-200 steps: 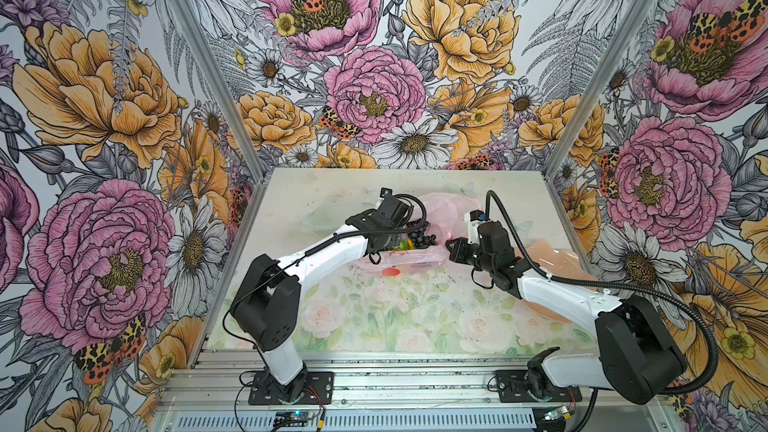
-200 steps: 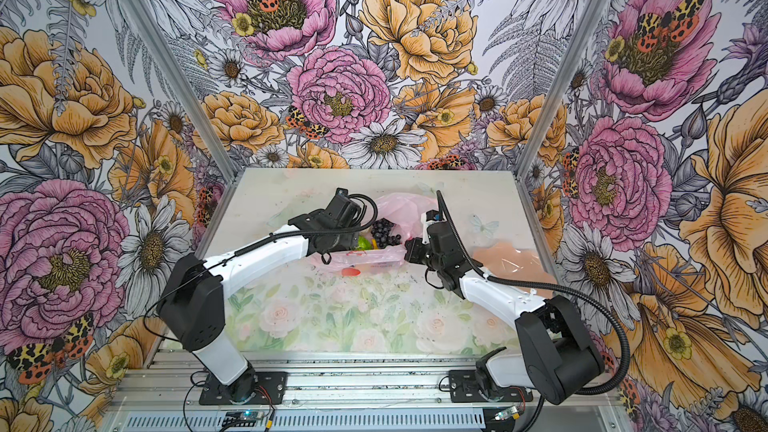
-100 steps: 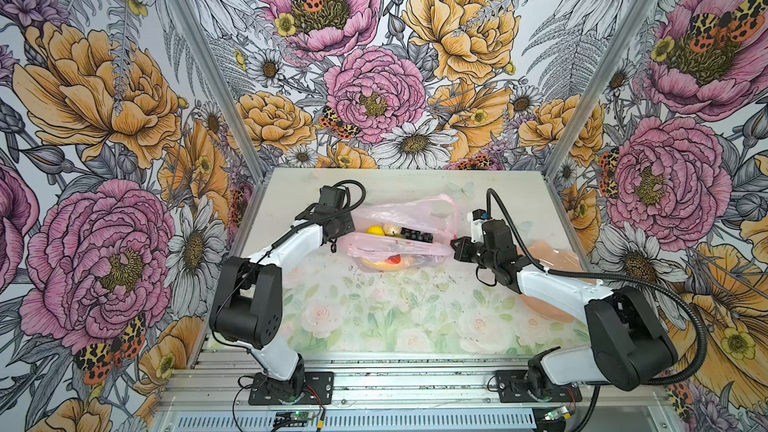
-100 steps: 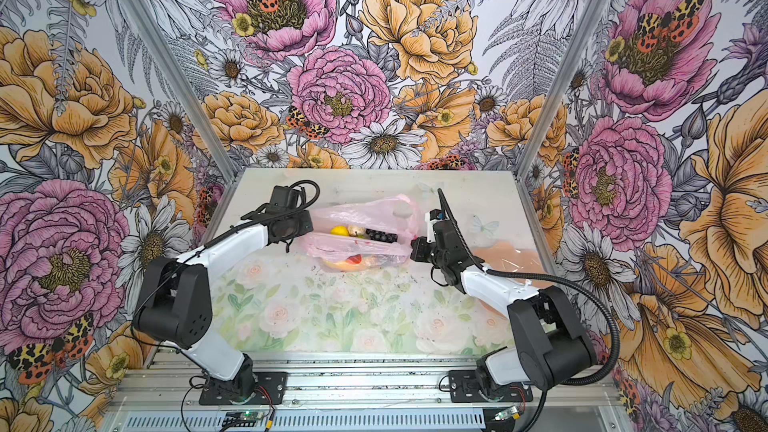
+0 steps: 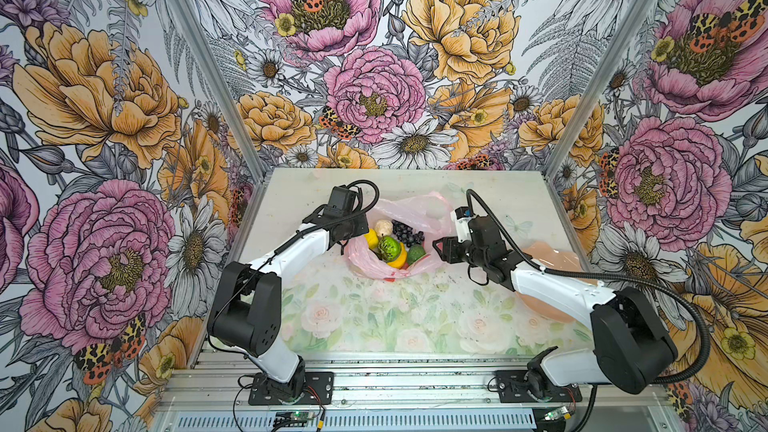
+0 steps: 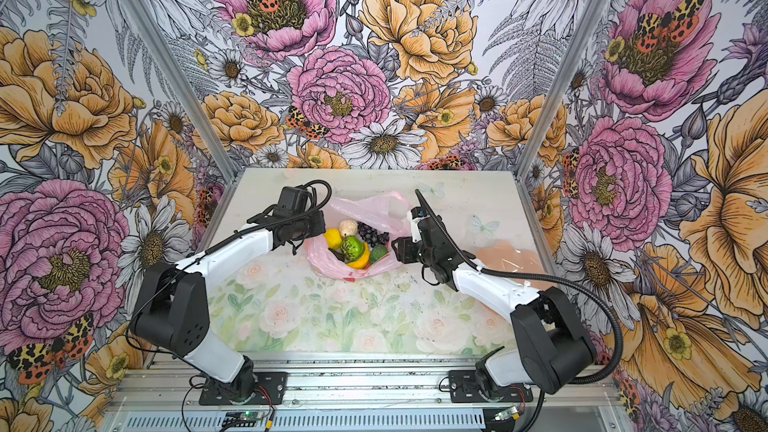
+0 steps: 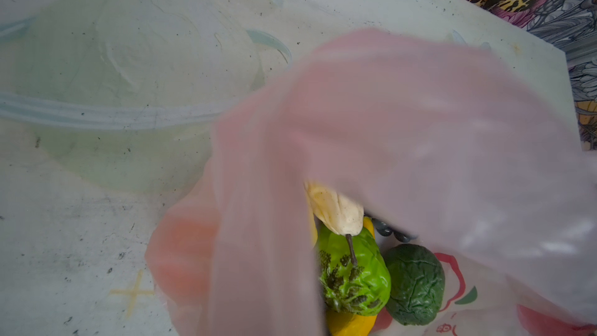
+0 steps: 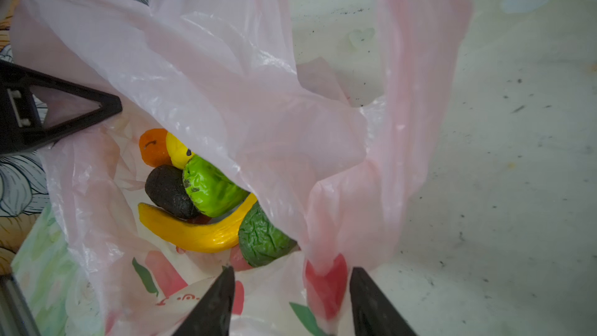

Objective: Take fruits out of the plastic bag
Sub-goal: Spread open the plastic bag at the center of the table.

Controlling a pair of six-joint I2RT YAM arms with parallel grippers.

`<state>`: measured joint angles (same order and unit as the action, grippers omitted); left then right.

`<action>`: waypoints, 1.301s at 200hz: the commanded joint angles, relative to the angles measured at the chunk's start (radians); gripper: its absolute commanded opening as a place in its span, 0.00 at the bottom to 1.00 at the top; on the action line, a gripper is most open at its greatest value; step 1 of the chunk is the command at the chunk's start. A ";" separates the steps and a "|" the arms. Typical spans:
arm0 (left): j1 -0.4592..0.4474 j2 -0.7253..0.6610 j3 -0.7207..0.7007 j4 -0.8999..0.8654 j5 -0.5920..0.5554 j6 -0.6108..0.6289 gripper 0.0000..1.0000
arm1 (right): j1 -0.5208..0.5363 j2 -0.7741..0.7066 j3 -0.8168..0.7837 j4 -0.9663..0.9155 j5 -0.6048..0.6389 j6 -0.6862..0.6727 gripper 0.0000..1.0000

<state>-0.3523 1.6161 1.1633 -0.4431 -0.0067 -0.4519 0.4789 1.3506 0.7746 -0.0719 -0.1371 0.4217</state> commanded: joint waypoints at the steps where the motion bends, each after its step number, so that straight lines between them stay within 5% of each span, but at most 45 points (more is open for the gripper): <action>1: -0.006 0.008 0.048 -0.036 -0.058 0.056 0.00 | 0.025 -0.078 0.052 -0.135 0.122 -0.129 0.65; 38: -0.018 0.018 0.066 -0.042 -0.049 0.070 0.00 | 0.106 -0.021 0.168 -0.161 0.145 -0.298 0.70; 125: -0.012 0.020 0.048 -0.038 -0.011 0.086 0.00 | 0.135 0.443 0.544 -0.136 0.048 -0.538 0.74; 146: -0.008 0.019 0.032 -0.026 -0.003 0.091 0.00 | 0.116 0.522 0.615 -0.137 0.058 -0.519 0.62; 171: 0.013 -0.002 -0.032 0.030 0.026 0.086 0.00 | 0.008 0.592 0.683 -0.136 -0.101 -0.405 0.17; 189: 0.051 -0.030 -0.122 0.140 0.095 0.072 0.00 | -0.078 0.659 0.752 -0.145 -0.250 -0.263 0.00; 215: 0.116 -0.071 -0.243 0.285 0.170 0.022 0.00 | -0.159 0.769 0.831 -0.143 -0.394 -0.077 0.00; 260: 0.122 -0.114 -0.277 0.312 0.173 0.030 0.00 | -0.172 0.820 0.865 -0.145 -0.362 -0.013 0.00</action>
<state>-0.2573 1.5394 0.8970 -0.1669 0.1745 -0.4023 0.3435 2.1639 1.6001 -0.2276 -0.5369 0.3210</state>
